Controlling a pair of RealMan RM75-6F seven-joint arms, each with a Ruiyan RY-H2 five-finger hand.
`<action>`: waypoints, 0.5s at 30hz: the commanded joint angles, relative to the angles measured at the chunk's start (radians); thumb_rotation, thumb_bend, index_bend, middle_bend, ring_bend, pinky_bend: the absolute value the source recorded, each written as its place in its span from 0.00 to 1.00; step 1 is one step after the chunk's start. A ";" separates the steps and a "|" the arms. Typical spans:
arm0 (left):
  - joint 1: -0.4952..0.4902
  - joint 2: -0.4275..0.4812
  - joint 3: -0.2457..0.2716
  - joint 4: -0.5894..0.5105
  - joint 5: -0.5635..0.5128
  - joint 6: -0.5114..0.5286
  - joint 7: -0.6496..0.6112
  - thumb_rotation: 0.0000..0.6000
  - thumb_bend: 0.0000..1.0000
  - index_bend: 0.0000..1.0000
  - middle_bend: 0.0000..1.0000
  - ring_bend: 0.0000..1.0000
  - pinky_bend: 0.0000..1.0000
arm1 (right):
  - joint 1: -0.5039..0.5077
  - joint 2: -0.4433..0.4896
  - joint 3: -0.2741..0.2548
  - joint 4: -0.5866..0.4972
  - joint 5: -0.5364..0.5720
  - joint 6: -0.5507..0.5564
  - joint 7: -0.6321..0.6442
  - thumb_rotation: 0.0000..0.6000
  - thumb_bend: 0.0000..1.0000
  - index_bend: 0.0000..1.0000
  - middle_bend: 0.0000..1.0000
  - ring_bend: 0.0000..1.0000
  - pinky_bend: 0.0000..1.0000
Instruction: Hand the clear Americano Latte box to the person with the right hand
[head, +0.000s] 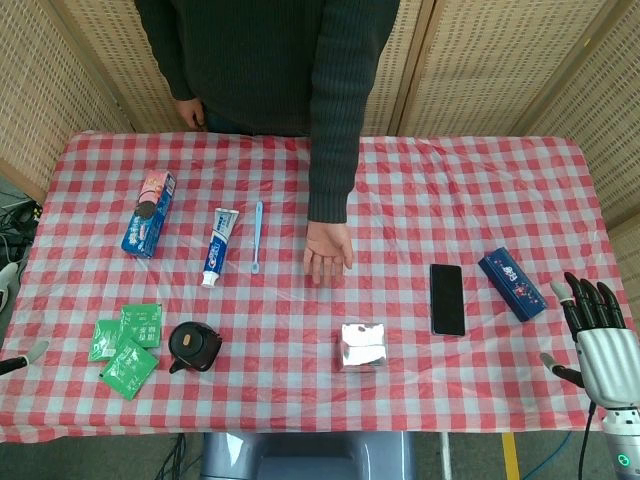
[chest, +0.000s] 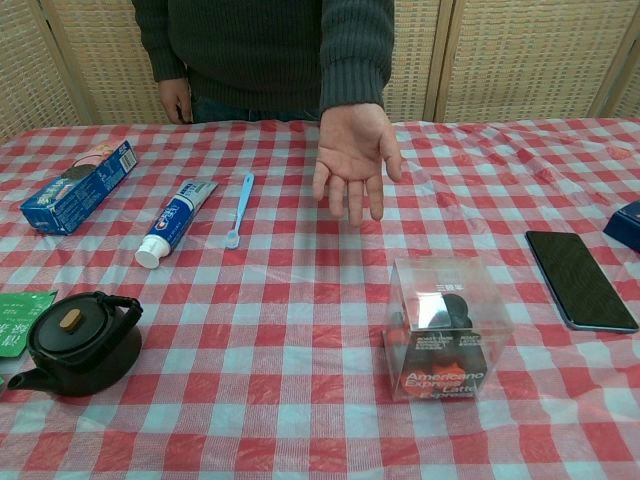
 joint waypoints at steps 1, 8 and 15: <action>0.001 0.000 0.000 0.000 0.001 0.000 0.000 1.00 0.00 0.00 0.00 0.00 0.00 | -0.001 0.001 0.000 -0.002 0.000 -0.002 0.000 1.00 0.00 0.00 0.00 0.00 0.00; 0.001 -0.001 -0.001 0.000 0.000 0.001 0.001 1.00 0.00 0.00 0.00 0.00 0.00 | 0.001 0.005 -0.001 -0.010 -0.006 -0.017 0.009 1.00 0.00 0.00 0.00 0.00 0.00; -0.007 -0.009 -0.011 -0.001 -0.028 -0.015 0.020 1.00 0.00 0.00 0.00 0.00 0.00 | 0.115 0.076 -0.053 -0.126 -0.107 -0.224 0.058 1.00 0.00 0.00 0.00 0.00 0.00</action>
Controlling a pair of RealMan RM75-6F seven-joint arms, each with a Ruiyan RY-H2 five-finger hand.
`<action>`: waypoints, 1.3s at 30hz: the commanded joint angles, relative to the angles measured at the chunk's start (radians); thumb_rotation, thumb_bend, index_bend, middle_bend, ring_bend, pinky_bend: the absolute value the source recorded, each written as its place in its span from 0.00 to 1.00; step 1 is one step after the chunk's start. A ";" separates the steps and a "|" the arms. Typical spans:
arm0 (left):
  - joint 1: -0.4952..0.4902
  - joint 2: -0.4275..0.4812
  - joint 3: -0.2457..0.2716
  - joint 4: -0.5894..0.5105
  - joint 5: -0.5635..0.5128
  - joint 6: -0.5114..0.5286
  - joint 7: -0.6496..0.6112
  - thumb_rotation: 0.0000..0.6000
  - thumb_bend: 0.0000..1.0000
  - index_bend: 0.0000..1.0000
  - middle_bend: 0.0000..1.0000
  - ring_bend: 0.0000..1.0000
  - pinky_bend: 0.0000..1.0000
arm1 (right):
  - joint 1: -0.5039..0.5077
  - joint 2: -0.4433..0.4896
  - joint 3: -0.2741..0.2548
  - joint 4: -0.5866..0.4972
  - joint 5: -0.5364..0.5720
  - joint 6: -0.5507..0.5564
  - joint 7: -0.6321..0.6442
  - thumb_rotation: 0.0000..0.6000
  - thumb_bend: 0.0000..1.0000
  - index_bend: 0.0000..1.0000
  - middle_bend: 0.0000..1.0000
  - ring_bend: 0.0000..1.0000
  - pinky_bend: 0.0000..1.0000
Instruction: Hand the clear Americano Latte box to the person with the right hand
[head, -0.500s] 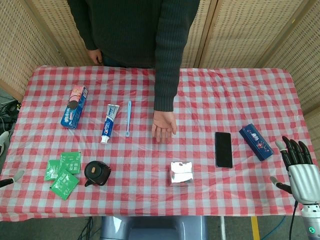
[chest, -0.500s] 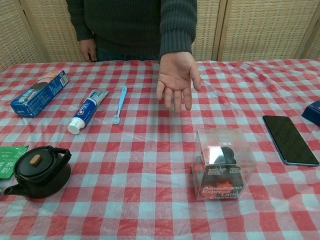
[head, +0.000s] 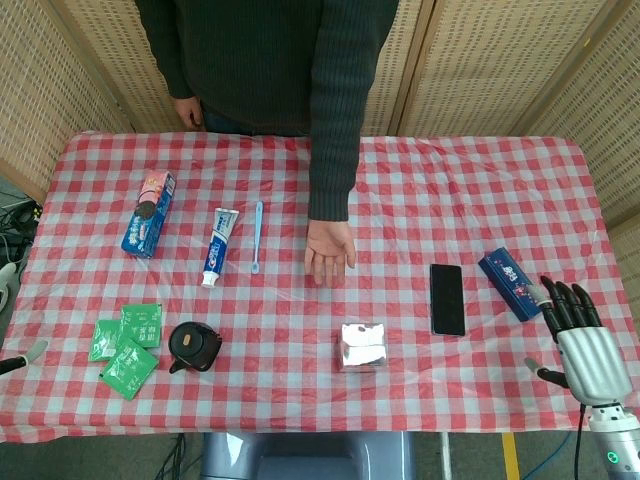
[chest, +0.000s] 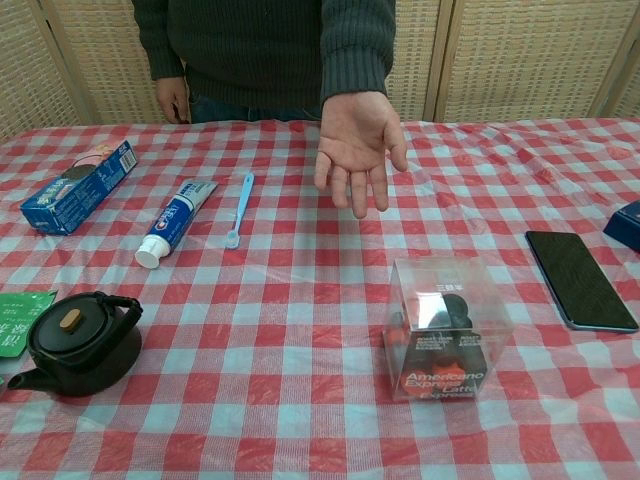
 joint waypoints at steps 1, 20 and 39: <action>-0.009 -0.004 -0.009 -0.001 -0.019 -0.014 0.011 1.00 0.00 0.00 0.00 0.00 0.00 | 0.103 0.061 -0.035 -0.104 -0.079 -0.166 0.042 1.00 0.00 0.00 0.00 0.00 0.00; -0.087 -0.049 -0.064 0.039 -0.198 -0.149 0.101 1.00 0.00 0.00 0.00 0.00 0.00 | 0.515 -0.130 0.088 -0.212 0.222 -0.785 -0.035 1.00 0.00 0.00 0.00 0.00 0.00; -0.103 -0.053 -0.070 0.053 -0.236 -0.169 0.102 1.00 0.00 0.00 0.00 0.00 0.00 | 0.562 -0.367 0.149 -0.134 0.412 -0.649 -0.134 1.00 0.32 0.57 0.65 0.64 0.56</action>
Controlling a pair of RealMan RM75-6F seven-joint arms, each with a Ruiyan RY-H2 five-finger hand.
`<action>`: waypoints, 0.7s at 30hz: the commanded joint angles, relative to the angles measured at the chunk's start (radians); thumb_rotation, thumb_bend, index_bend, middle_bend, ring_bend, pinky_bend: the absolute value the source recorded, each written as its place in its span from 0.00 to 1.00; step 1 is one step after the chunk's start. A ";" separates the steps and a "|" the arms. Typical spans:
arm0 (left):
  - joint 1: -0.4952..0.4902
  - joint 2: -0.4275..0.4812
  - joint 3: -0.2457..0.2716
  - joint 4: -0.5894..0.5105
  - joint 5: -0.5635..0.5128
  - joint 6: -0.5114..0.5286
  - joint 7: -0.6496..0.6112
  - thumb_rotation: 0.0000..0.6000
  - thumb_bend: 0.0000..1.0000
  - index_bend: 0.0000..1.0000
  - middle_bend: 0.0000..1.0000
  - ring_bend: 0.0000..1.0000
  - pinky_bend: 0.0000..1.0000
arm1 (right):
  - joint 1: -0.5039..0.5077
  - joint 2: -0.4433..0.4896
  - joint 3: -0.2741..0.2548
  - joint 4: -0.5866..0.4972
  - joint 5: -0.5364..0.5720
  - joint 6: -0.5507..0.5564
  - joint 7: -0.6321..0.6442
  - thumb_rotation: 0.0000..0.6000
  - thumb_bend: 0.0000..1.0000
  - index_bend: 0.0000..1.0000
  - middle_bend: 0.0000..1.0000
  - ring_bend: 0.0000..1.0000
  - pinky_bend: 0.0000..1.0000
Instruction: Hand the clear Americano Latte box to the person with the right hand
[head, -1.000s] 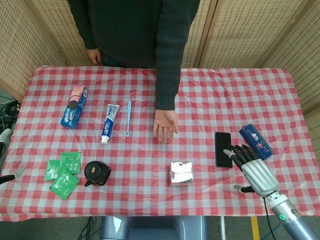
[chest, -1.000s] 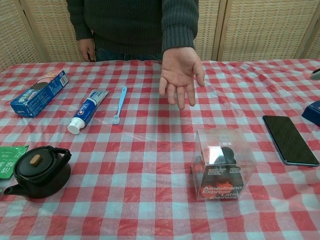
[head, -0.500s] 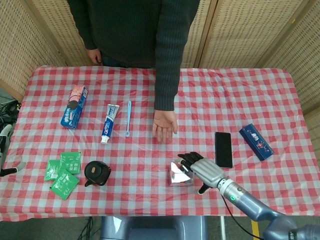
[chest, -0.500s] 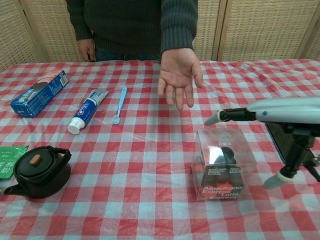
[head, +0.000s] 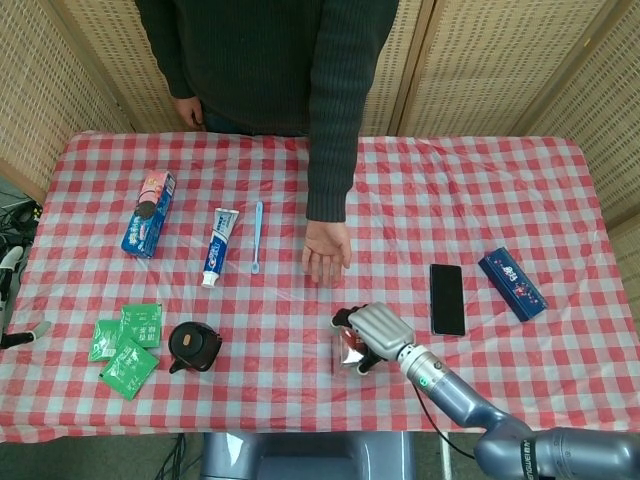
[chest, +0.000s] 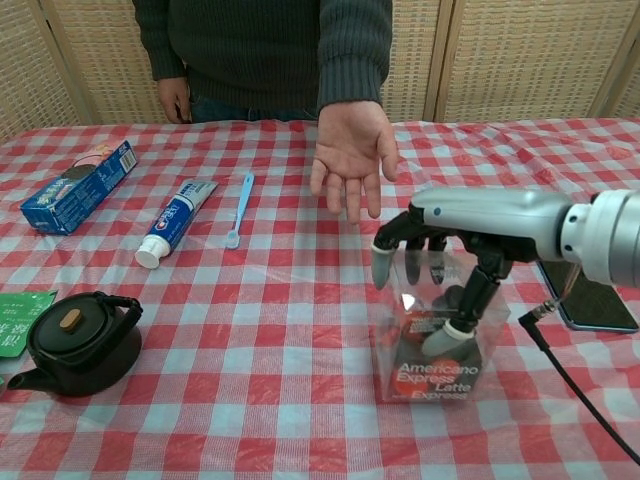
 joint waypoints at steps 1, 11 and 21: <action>0.001 0.001 0.001 -0.001 0.001 0.003 -0.002 1.00 0.00 0.00 0.00 0.00 0.00 | -0.007 -0.014 0.017 0.000 -0.005 0.030 0.021 1.00 0.33 0.57 0.65 0.64 0.56; 0.004 0.012 0.002 -0.004 0.003 0.004 -0.027 1.00 0.00 0.00 0.00 0.00 0.00 | 0.004 0.078 0.130 -0.124 -0.030 0.129 0.049 1.00 0.35 0.57 0.66 0.65 0.56; 0.001 0.020 -0.002 0.002 -0.008 -0.004 -0.048 1.00 0.00 0.00 0.00 0.00 0.00 | 0.146 0.017 0.273 -0.062 0.157 0.150 -0.060 1.00 0.37 0.57 0.66 0.65 0.56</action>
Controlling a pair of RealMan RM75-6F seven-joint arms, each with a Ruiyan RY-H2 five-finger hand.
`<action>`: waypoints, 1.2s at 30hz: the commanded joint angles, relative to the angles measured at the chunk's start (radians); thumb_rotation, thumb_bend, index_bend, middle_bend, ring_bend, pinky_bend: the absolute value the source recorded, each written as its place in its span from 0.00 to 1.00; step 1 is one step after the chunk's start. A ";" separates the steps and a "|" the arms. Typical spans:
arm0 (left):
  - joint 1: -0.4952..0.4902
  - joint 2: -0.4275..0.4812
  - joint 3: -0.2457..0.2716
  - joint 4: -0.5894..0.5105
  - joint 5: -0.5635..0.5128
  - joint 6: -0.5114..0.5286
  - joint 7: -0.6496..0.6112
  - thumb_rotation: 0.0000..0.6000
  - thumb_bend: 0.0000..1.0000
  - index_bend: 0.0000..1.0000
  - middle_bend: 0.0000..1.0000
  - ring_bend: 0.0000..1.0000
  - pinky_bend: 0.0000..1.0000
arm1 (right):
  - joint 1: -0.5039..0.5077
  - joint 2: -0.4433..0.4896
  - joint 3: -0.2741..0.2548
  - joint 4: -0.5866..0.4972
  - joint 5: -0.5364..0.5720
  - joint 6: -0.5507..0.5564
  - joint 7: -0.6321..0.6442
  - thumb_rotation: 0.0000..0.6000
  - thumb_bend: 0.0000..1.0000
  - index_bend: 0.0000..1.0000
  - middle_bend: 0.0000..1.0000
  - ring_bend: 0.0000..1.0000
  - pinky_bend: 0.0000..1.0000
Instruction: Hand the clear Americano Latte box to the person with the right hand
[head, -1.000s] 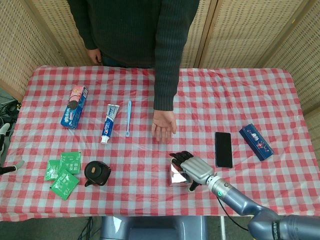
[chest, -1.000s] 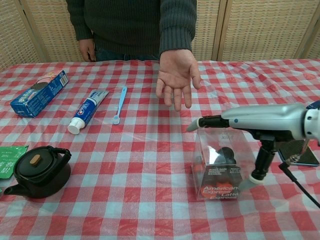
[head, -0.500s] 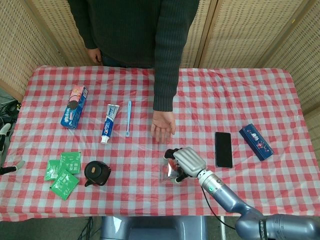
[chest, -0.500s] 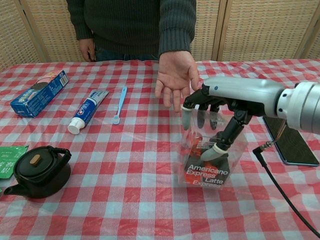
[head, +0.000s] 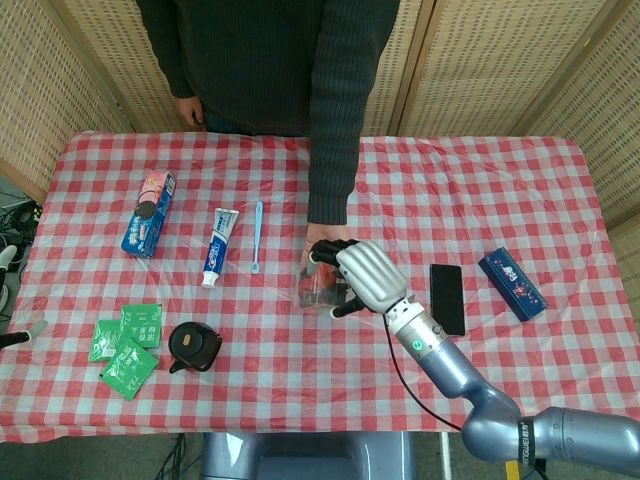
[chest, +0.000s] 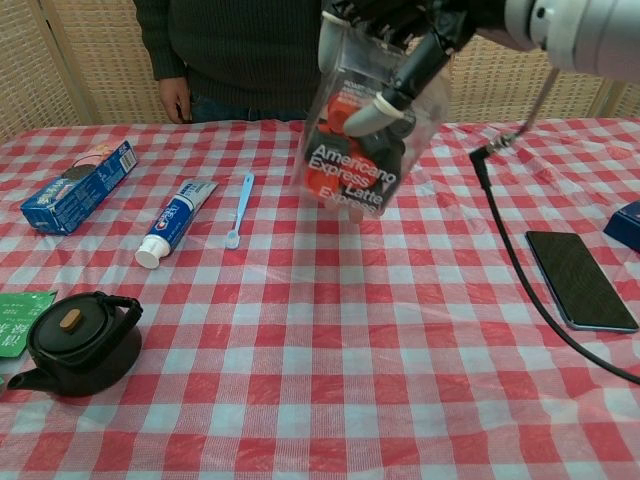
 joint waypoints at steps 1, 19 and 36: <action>0.000 0.001 -0.001 0.001 -0.002 0.001 -0.004 1.00 0.00 0.00 0.00 0.00 0.00 | 0.061 -0.060 0.036 0.063 0.079 0.012 -0.048 1.00 0.37 0.57 0.66 0.65 0.56; 0.002 0.014 -0.002 0.009 -0.006 -0.004 -0.039 1.00 0.00 0.00 0.00 0.00 0.00 | 0.125 -0.137 -0.008 0.176 0.155 0.049 -0.132 1.00 0.00 0.00 0.00 0.00 0.00; 0.015 0.020 0.017 -0.007 0.053 0.025 -0.057 1.00 0.00 0.00 0.00 0.00 0.00 | -0.169 0.371 -0.075 -0.123 -0.061 0.152 0.021 1.00 0.00 0.00 0.00 0.00 0.00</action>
